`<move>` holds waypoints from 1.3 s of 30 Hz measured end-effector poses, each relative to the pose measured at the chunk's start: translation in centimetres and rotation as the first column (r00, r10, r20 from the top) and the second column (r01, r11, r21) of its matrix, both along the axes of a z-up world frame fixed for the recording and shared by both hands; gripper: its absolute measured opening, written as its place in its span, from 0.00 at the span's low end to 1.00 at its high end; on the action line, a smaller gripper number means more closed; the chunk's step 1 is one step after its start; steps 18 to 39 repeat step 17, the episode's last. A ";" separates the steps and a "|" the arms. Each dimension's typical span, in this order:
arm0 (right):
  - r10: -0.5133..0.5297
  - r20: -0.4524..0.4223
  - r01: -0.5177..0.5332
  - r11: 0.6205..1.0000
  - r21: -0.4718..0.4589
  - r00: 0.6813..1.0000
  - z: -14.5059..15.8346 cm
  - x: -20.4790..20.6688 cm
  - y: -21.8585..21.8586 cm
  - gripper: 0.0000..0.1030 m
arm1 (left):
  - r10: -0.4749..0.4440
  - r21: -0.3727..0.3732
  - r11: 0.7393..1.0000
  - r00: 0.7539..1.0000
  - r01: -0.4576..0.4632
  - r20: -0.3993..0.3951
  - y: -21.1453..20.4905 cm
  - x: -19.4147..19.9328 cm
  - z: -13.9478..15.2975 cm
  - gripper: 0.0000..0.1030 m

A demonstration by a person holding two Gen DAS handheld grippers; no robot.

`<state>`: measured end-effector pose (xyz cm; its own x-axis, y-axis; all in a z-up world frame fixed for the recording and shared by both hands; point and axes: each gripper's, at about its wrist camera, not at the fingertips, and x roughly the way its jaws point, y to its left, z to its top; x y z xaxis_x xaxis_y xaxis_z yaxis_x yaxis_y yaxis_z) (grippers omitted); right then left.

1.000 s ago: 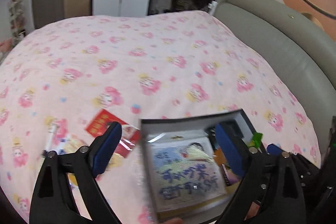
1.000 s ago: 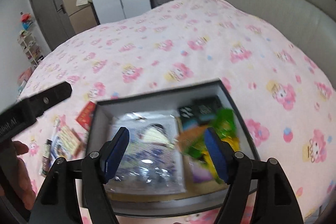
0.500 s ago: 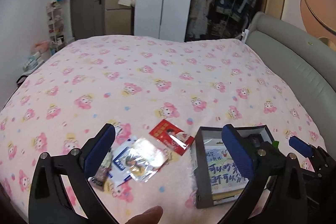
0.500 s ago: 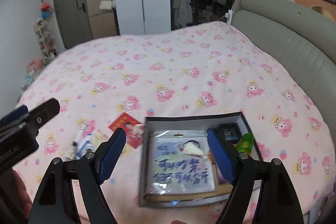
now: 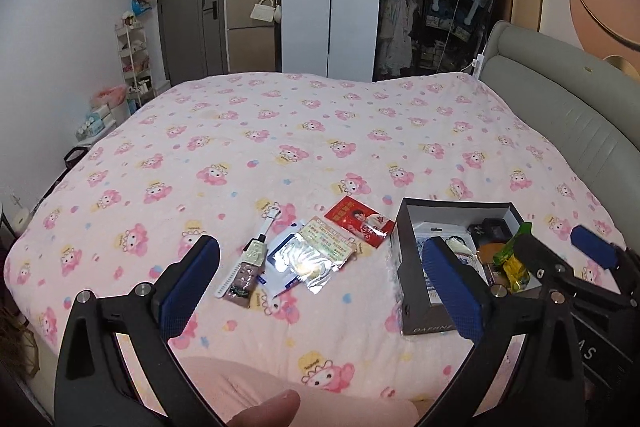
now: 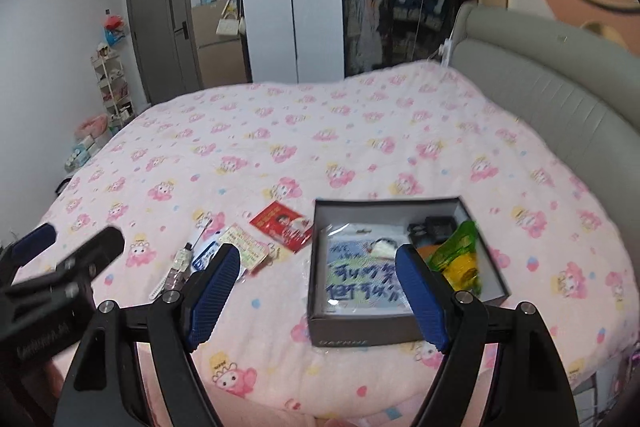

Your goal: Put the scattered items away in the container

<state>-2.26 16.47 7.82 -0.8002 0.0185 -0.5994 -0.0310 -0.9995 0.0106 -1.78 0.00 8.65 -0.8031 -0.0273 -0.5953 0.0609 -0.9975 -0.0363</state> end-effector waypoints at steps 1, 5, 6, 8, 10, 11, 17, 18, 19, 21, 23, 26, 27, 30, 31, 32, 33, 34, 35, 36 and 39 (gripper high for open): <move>-0.005 -0.011 0.005 1.000 0.009 1.000 0.1 0.5 0.0 0.78 | -0.007 0.003 1.000 1.000 0.007 -0.004 0.1 0.5 0.0 0.99; -0.028 -0.030 0.028 0.999 0.017 0.999 -0.3 2.4 0.2 0.78 | -0.032 0.005 0.999 0.999 0.032 -0.025 0.5 1.6 -0.7 0.99; -0.030 -0.029 0.031 0.999 0.019 0.999 -0.5 2.6 0.3 0.78 | -0.032 0.004 0.999 0.999 0.032 -0.016 0.5 1.7 -1.1 0.99; -0.032 -0.026 0.033 0.999 0.022 0.999 -1.0 3.0 0.5 0.78 | -0.031 0.014 0.999 1.000 0.031 -0.003 0.6 1.8 -1.8 0.99; -0.029 -0.015 0.030 0.999 0.019 0.999 -1.5 3.1 0.7 0.78 | -0.032 0.016 0.999 0.999 0.031 0.006 0.9 2.1 -2.3 0.99; -0.029 -0.011 0.029 0.999 0.016 1.000 -1.7 3.2 0.8 0.78 | -0.034 0.012 0.999 0.999 0.034 0.008 1.1 2.2 -2.4 0.99; -0.023 0.001 0.023 1.000 0.004 1.000 -2.3 3.3 1.0 0.78 | -0.034 -0.009 0.999 0.999 0.034 0.005 1.7 2.9 -2.5 0.99; -0.023 0.001 0.023 1.000 0.004 1.000 -2.3 3.3 1.0 0.78 | -0.034 -0.009 0.999 0.999 0.034 0.005 1.7 2.9 -2.5 0.99; -0.023 0.001 0.023 1.000 0.004 1.000 -2.3 3.3 1.0 0.78 | -0.034 -0.009 0.999 0.999 0.034 0.005 1.7 2.9 -2.5 0.99; -0.023 0.001 0.023 1.000 0.004 1.000 -2.3 3.3 1.0 0.78 | -0.034 -0.009 0.999 0.999 0.034 0.005 1.7 2.9 -2.5 0.99; -0.023 0.001 0.023 1.000 0.004 1.000 -2.3 3.3 1.0 0.78 | -0.034 -0.009 0.999 0.999 0.034 0.005 1.7 2.9 -2.5 0.99; -0.023 0.001 0.023 1.000 0.004 1.000 -2.3 3.3 1.0 0.78 | -0.034 -0.009 0.999 0.999 0.034 0.005 1.7 2.9 -2.5 0.99; -0.023 0.001 0.023 1.000 0.004 1.000 -2.3 3.3 1.0 0.78 | -0.034 -0.009 0.999 0.999 0.034 0.005 1.7 2.9 -2.5 0.99; -0.023 0.001 0.023 1.000 0.004 1.000 -2.3 3.3 1.0 0.78 | -0.034 -0.009 0.999 0.999 0.034 0.005 1.7 2.9 -2.5 0.99; -0.023 0.001 0.023 1.000 0.004 1.000 -2.3 3.3 1.0 0.78 | -0.034 -0.009 0.999 0.999 0.034 0.005 1.7 2.9 -2.5 0.99; -0.023 0.001 0.023 1.000 0.004 1.000 -2.3 3.3 1.0 0.78 | -0.034 -0.009 0.999 0.999 0.034 0.005 1.7 2.9 -2.5 0.99; -0.023 0.001 0.023 1.000 0.004 1.000 -2.3 3.3 1.0 0.78 | -0.034 -0.009 0.999 0.999 0.034 0.005 1.7 2.9 -2.5 0.99; -0.023 0.001 0.023 1.000 0.004 1.000 -2.3 3.3 1.0 0.78 | -0.034 -0.009 0.999 0.999 0.034 0.005 1.7 2.9 -2.5 0.99; -0.023 0.001 0.023 1.000 0.004 1.000 -2.3 3.3 1.0 0.78 | -0.034 -0.009 0.999 0.999 0.034 0.005 1.7 2.9 -2.5 0.99; -0.023 0.001 0.023 1.000 0.004 1.000 -2.3 3.3 1.0 0.78 | -0.034 -0.009 0.999 0.999 0.034 0.005 1.7 2.9 -2.5 0.99; -0.023 0.001 0.023 1.000 0.004 1.000 -2.3 3.3 1.0 0.78 | -0.034 -0.009 0.999 0.999 0.034 0.005 1.7 2.9 -2.5 0.99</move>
